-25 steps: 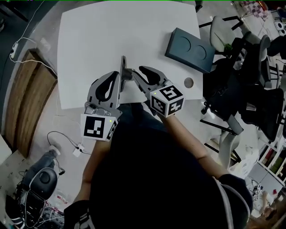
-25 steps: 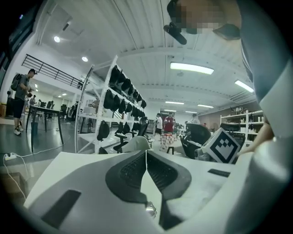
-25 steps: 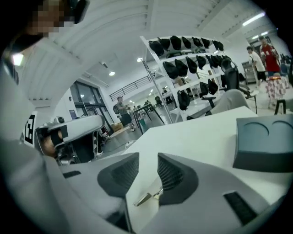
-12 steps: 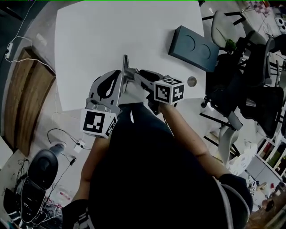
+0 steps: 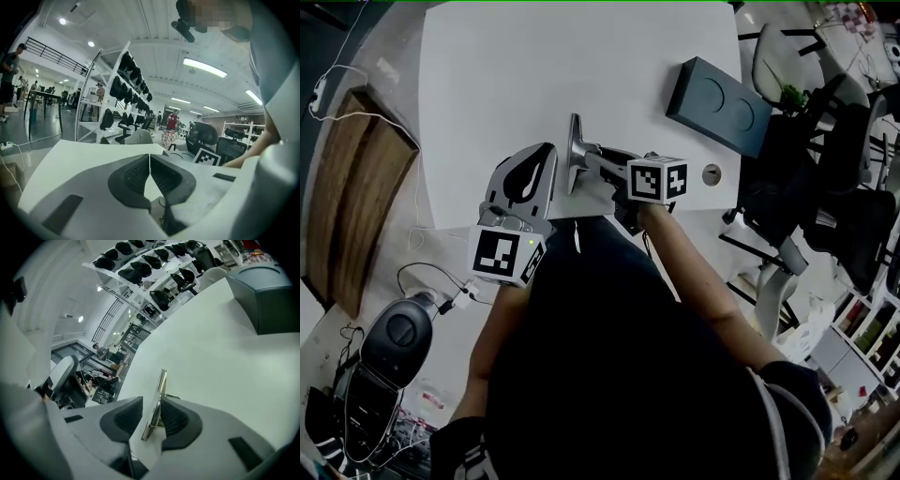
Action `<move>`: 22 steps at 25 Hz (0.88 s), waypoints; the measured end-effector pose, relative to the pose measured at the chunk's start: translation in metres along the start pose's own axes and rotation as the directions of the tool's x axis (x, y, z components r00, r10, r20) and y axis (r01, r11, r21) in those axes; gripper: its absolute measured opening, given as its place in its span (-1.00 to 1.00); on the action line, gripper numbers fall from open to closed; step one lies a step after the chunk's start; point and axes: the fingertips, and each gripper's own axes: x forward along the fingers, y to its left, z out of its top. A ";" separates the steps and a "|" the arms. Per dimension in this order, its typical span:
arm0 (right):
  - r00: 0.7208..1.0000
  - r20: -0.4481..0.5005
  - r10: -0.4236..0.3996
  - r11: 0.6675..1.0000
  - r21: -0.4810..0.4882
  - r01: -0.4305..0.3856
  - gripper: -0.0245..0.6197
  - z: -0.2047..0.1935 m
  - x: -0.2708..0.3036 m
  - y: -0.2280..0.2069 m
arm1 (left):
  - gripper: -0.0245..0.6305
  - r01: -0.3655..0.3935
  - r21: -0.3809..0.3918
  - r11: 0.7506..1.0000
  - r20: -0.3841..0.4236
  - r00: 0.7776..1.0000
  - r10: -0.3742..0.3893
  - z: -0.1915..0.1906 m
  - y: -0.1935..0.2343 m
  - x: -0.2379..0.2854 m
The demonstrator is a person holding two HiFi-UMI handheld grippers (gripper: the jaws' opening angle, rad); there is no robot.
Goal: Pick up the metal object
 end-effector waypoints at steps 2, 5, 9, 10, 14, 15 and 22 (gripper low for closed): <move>1.000 -0.019 0.013 0.999 0.040 -0.012 -0.59 -0.001 0.004 -0.001 | -0.84 -0.008 -0.006 1.000 -0.004 1.000 0.008 0.000 0.004 -0.002; 0.998 -0.044 0.041 0.994 0.101 -0.037 -0.73 -0.005 0.003 0.000 | -0.84 -0.021 -0.017 1.000 -0.004 1.000 0.021 0.003 0.006 -0.009; 0.991 -0.017 0.133 0.964 0.234 -0.126 -0.80 -0.007 -0.006 0.014 | -0.84 -0.040 -0.019 0.999 0.013 0.999 0.041 0.013 0.001 -0.024; 0.989 -0.006 0.146 0.958 0.252 -0.139 -0.82 -0.007 -0.003 0.015 | -0.84 -0.043 -0.021 0.999 0.017 0.999 0.043 0.012 0.004 -0.025; 0.991 0.018 0.136 0.967 0.213 -0.136 -0.83 -0.006 0.003 0.019 | -0.84 -0.043 -0.021 0.999 0.034 0.998 0.044 0.010 0.012 -0.029; 0.991 0.032 0.133 0.970 0.202 -0.137 -0.83 -0.004 0.000 0.023 | -0.84 -0.042 -0.018 0.999 0.039 0.998 0.042 0.012 0.011 -0.031; 0.973 0.192 0.127 0.982 0.116 -0.151 -0.83 0.025 -0.039 0.053 | -0.84 -0.023 0.014 1.000 0.085 0.996 0.021 0.025 -0.008 -0.044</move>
